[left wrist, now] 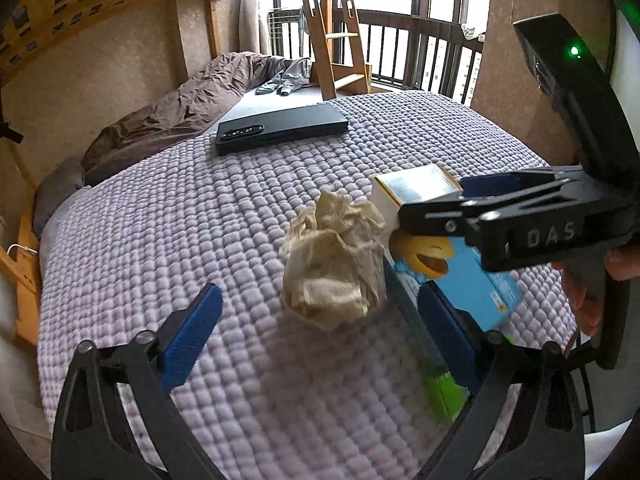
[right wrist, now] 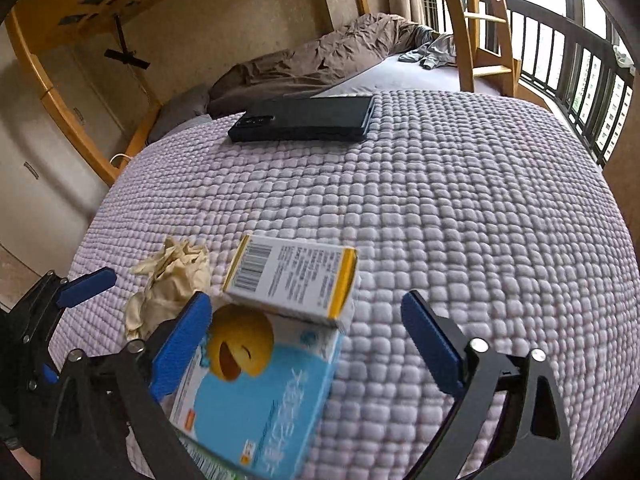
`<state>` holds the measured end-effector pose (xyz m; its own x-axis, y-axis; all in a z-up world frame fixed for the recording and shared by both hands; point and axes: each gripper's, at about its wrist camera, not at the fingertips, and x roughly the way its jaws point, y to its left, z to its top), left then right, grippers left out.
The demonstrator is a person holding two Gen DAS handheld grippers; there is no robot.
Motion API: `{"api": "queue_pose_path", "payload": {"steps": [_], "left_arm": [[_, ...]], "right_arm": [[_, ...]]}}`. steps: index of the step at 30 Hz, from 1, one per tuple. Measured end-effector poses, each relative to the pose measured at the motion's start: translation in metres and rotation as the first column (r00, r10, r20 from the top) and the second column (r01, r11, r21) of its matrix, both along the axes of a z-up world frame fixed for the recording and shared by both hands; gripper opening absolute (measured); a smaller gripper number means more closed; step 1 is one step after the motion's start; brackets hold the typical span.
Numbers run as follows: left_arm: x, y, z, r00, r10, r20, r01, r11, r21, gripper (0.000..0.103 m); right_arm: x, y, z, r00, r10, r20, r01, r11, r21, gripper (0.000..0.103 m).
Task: Collect trash
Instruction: 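Grasp the crumpled beige paper with the left tool while the right tool grasps the white-yellow medicine box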
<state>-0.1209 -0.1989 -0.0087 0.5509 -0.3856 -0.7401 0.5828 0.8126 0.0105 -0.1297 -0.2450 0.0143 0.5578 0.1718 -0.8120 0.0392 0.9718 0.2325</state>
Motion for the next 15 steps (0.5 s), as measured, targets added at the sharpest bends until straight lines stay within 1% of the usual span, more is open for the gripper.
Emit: {"api": "queue_pose_path", "payload": {"steps": [2,3,5,7,8,10,11,12,15], "left_arm": [[0.005,-0.003,-0.001,1.000,-0.001,-0.005,0.001,1.000,0.004,0.088],[0.008,-0.004,-0.002,1.000,-0.003,-0.009,0.003,1.000,0.004,0.086],[0.011,-0.004,-0.004,1.000,-0.007,-0.023,0.007,1.000,-0.002,0.077],[0.018,-0.007,-0.007,0.999,-0.012,-0.044,0.011,1.000,-0.015,0.073],[0.018,-0.006,-0.007,0.999,-0.013,-0.050,0.012,1.000,-0.020,0.073],[0.019,-0.007,-0.008,0.999,-0.014,-0.053,0.013,1.000,-0.020,0.071],[0.021,-0.008,-0.009,0.998,-0.018,-0.055,0.017,1.000,-0.021,0.065],[0.021,-0.009,-0.010,0.998,-0.025,-0.061,0.023,0.999,-0.022,0.062],[0.020,-0.012,-0.011,0.997,-0.031,-0.068,0.030,0.999,-0.014,0.058]], "right_arm": [[0.005,-0.001,-0.003,1.000,0.006,-0.007,-0.006,1.000,0.011,0.087],[0.004,-0.001,-0.003,1.000,0.009,-0.006,-0.009,1.000,0.014,0.086],[0.008,0.001,-0.005,1.000,0.024,-0.004,-0.024,1.000,0.011,0.080],[0.011,0.003,-0.005,0.999,0.037,-0.006,-0.037,0.999,0.005,0.076],[0.012,0.003,-0.006,0.999,0.043,-0.006,-0.043,0.999,0.001,0.073],[0.012,0.005,-0.006,0.999,0.051,-0.004,-0.051,0.999,0.002,0.072],[0.012,0.005,-0.006,0.999,0.053,-0.001,-0.053,0.999,0.004,0.072],[0.012,0.005,-0.006,0.998,0.055,0.000,-0.055,0.998,0.005,0.072],[0.011,0.005,-0.005,0.998,0.059,0.004,-0.059,0.998,0.007,0.071]]}}
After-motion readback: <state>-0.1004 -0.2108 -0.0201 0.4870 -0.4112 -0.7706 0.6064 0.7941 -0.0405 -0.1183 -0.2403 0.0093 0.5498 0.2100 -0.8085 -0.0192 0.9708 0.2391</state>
